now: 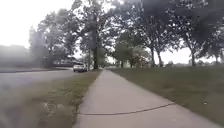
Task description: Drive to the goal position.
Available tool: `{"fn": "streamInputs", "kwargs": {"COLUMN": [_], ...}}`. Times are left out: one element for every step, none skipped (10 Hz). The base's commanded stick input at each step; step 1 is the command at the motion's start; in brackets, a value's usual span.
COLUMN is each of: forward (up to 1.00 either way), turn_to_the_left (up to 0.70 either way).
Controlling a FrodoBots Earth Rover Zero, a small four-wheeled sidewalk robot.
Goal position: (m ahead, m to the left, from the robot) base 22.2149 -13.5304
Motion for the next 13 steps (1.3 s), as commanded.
{"fn": "streamInputs", "kwargs": {"forward": [1.00,1.00,1.00,1.00,1.00,1.00,1.00,1.00,1.00,1.00,1.00,1.00,1.00], "turn_to_the_left": [0.00,0.00,0.00,0.00,0.00,0.00,0.00,0.00,0.00,0.00,0.00,0.00,0.00]}}
